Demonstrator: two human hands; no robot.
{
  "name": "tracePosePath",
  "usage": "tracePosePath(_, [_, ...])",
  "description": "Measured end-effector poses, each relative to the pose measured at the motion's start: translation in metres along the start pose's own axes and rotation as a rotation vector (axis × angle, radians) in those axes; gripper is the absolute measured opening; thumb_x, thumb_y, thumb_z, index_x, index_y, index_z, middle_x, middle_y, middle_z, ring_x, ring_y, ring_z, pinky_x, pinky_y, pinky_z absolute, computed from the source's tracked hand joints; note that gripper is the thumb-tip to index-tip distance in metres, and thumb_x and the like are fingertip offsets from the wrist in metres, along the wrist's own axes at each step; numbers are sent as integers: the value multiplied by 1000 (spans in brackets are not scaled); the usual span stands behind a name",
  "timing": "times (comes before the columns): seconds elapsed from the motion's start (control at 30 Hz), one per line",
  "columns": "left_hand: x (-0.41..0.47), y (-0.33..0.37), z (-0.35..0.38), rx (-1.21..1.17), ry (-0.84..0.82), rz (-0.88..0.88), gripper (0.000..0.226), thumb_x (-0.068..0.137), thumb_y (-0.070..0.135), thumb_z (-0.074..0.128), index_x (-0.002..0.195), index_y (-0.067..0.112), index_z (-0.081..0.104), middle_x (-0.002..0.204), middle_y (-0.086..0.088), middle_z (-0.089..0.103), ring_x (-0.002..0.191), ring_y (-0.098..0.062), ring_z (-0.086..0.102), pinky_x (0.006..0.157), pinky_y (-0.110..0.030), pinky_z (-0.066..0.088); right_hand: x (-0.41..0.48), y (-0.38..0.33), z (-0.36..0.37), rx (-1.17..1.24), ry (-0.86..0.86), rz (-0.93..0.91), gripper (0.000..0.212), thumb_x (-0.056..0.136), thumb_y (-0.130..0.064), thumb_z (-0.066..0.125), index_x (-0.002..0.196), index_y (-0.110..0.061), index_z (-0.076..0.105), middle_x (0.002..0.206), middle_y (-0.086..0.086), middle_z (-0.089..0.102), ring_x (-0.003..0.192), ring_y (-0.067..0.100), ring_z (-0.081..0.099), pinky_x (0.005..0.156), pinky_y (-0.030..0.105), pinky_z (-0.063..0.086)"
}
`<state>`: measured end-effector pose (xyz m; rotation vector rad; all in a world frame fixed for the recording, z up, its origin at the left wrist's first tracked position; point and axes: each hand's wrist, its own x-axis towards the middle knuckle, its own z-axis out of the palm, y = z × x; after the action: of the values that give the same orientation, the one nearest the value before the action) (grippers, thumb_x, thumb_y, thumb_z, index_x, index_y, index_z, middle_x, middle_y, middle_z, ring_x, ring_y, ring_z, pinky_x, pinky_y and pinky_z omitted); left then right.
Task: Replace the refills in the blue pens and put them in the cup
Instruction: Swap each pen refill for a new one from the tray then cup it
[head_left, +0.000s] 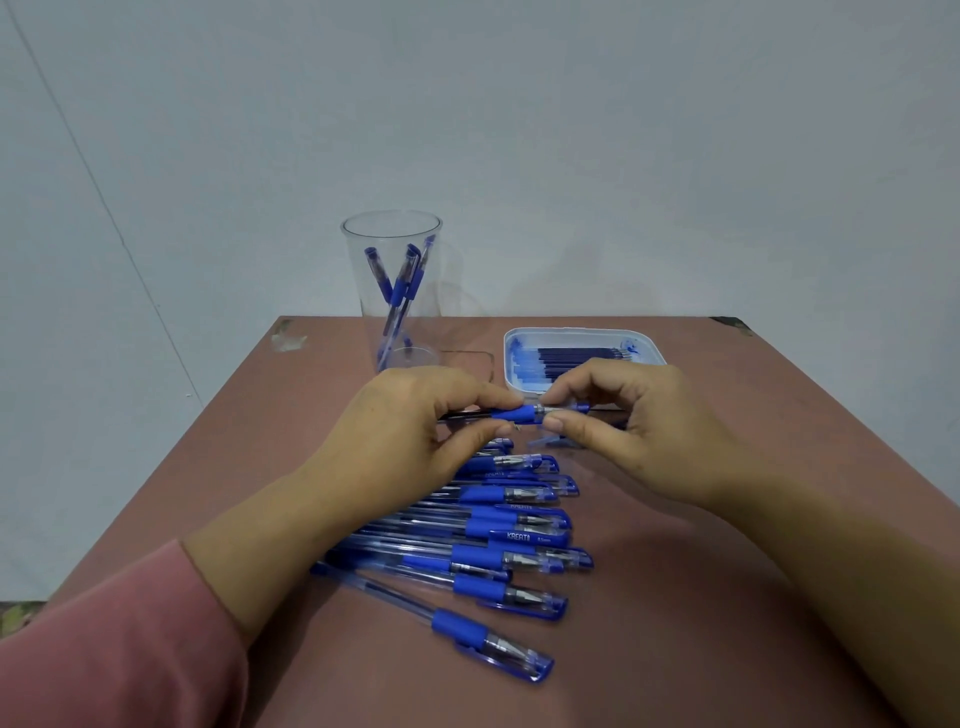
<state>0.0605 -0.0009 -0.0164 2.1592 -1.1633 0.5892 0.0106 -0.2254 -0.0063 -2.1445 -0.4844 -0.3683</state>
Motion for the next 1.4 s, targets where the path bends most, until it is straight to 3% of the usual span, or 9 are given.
tracePosePath(0.23, [1, 4, -3, 32, -20, -26, 23, 87, 26, 71, 110, 29, 72, 86, 17, 68, 75, -1, 61, 64, -23, 54, 1, 2, 15, 60, 37, 23, 16, 83, -19, 71, 89, -33, 66, 84, -16, 69, 79, 3, 67, 75, 18, 53])
tracePosePath(0.33, [1, 7, -8, 72, -45, -53, 25, 88, 31, 67, 113, 31, 70, 89, 18, 67, 78, 0, 60, 68, -24, 54, 4, 3, 16, 29, 21, 29, 14, 85, -21, 69, 91, -33, 65, 85, -16, 67, 79, 4, 65, 74, 19, 52])
tracePosePath(0.47, [-9, 10, -12, 270, -94, -105, 43, 91, 50, 52, 128, 29, 60, 113, 13, 66, 102, -8, 59, 85, -30, 51, 5, 6, 12, 62, 26, 88, 10, 86, -22, 69, 91, -30, 66, 85, -7, 67, 81, 16, 66, 77, 38, 57])
tracePosePath(0.63, [-29, 20, -19, 456, -311, -334, 88, 84, 74, 12, 154, 21, 19, 155, 4, 32, 139, -14, 33, 111, -31, 29, 13, 3, -10, 81, 150, 105, 9, 87, -16, 66, 88, -25, 65, 84, 17, 64, 67, 11, 53, 65, 21, 48])
tracePosePath(0.73, [-40, 25, -17, 351, -436, -398, 95, 77, 77, 1, 155, 25, 2, 162, 6, 12, 147, -9, 12, 117, -27, 10, 23, -1, -21, 122, 210, 109, 12, 89, -14, 65, 87, -26, 64, 84, 3, 63, 76, 11, 55, 75, 24, 49])
tracePosePath(0.93, [-48, 22, -2, 304, -518, -409, 92, 78, 77, -3, 155, 30, 10, 161, 11, 13, 147, -5, 7, 121, -35, 3, 60, -23, -22, 254, 349, 65, 13, 91, -11, 62, 90, -24, 65, 79, -4, 62, 75, 13, 58, 85, 33, 53])
tracePosePath(1.13, [-47, 23, -2, 305, -515, -414, 91, 77, 77, -3, 155, 32, 11, 160, 12, 16, 147, -5, 10, 121, -33, 2, 121, -39, -4, 299, 557, -32, 8, 91, -13, 62, 93, -19, 57, 76, -2, 55, 65, 7, 50, 70, 24, 47])
tracePosePath(1.27, [-46, 23, -3, 301, -507, -415, 91, 77, 77, -4, 155, 33, 10, 160, 14, 16, 146, -4, 10, 121, -32, 2, 151, -38, 17, 209, 526, -65, 25, 89, -13, 63, 100, -18, 42, 77, -1, 57, 57, -2, 50, 63, 14, 44])
tracePosePath(1.4, [-46, 23, -3, 295, -504, -409, 91, 76, 77, -5, 155, 33, 9, 160, 15, 15, 146, -3, 9, 120, -32, 1, 166, -29, 31, 99, 425, -54, 20, 88, -17, 66, 98, -20, 49, 77, -3, 61, 59, -3, 52, 63, 12, 45])
